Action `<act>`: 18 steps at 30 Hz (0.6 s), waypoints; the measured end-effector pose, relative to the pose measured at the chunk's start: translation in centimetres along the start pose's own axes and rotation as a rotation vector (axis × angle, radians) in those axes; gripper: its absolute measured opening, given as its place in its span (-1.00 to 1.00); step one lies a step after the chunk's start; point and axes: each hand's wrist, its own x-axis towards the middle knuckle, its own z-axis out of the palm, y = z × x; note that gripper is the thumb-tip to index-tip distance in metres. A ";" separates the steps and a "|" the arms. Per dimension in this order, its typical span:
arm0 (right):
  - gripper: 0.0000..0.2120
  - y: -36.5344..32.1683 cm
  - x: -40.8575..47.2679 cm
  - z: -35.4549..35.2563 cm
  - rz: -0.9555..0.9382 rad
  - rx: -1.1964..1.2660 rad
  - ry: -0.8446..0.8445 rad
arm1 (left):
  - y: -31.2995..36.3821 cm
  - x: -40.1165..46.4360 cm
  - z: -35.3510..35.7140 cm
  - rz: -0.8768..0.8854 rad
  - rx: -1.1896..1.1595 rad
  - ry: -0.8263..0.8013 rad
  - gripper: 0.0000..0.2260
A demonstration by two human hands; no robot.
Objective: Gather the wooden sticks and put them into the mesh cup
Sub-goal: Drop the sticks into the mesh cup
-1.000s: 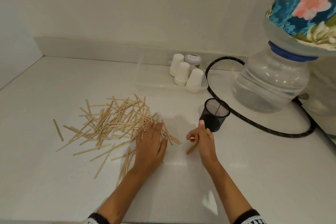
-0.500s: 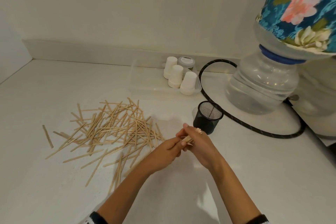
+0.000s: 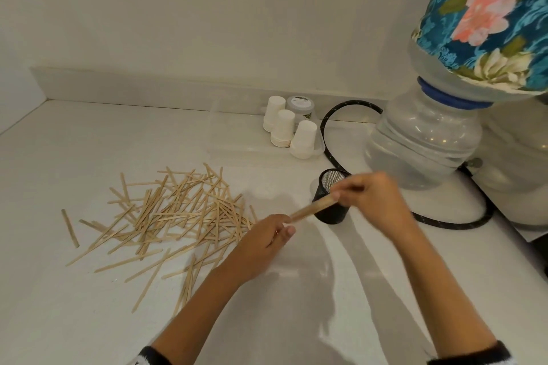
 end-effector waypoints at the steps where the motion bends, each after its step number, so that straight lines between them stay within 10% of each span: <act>1: -0.89 -0.6 0.7 -1.4 -0.035 -0.067 0.050 | -0.7 0.0 -0.1 0.005 0.125 0.043 -0.56; 6: -0.86 -2.0 4.8 -5.2 -0.198 -0.479 0.210 | -4.1 0.3 0.0 -0.040 0.514 0.142 -0.55; 18: -0.80 0.7 9.8 1.0 -0.032 -0.837 -0.427 | -6.4 -0.9 1.8 -0.076 0.641 0.187 -0.54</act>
